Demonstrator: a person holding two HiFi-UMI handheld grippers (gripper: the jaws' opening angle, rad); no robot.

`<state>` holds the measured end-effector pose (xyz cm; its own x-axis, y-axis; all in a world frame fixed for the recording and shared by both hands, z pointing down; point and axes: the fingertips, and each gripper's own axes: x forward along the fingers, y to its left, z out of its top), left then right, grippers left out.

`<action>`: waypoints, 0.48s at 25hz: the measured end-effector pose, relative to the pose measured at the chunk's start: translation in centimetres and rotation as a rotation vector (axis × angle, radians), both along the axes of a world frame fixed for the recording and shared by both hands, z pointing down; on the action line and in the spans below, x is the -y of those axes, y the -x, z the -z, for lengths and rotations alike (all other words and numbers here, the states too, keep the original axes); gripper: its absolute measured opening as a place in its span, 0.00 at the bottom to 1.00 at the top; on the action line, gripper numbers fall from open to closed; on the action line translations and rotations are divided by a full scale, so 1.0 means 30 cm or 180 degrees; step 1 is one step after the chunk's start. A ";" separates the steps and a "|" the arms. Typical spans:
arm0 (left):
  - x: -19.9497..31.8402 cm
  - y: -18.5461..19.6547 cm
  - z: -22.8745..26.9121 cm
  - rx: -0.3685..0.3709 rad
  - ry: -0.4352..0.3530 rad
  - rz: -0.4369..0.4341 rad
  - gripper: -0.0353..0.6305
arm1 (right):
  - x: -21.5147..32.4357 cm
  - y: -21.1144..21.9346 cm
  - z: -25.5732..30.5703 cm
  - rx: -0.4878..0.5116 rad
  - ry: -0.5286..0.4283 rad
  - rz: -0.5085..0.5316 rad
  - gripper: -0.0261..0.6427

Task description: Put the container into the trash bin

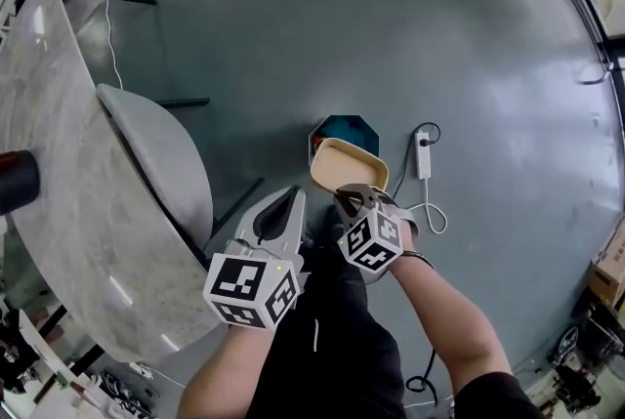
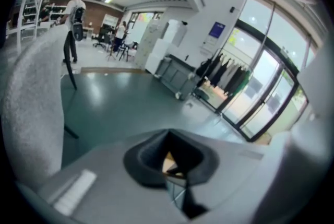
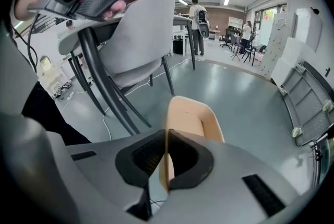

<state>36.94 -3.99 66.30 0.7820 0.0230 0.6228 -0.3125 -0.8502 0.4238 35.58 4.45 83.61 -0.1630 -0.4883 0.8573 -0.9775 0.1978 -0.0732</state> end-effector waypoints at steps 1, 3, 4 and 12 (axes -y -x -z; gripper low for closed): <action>0.013 -0.002 -0.007 -0.0004 -0.0008 0.0018 0.06 | 0.001 -0.005 -0.031 -0.0015 0.0015 -0.0029 0.06; 0.034 -0.006 -0.009 -0.0011 -0.0081 0.0003 0.07 | 0.006 -0.016 -0.088 -0.0058 0.0041 -0.0082 0.06; 0.038 -0.008 -0.007 -0.0018 -0.0121 -0.0026 0.07 | 0.010 -0.024 -0.116 -0.0091 0.0058 -0.0101 0.06; -0.054 0.008 -0.016 -0.0048 -0.0158 -0.0273 0.07 | 0.025 -0.091 -0.314 -0.0080 0.0167 -0.0310 0.32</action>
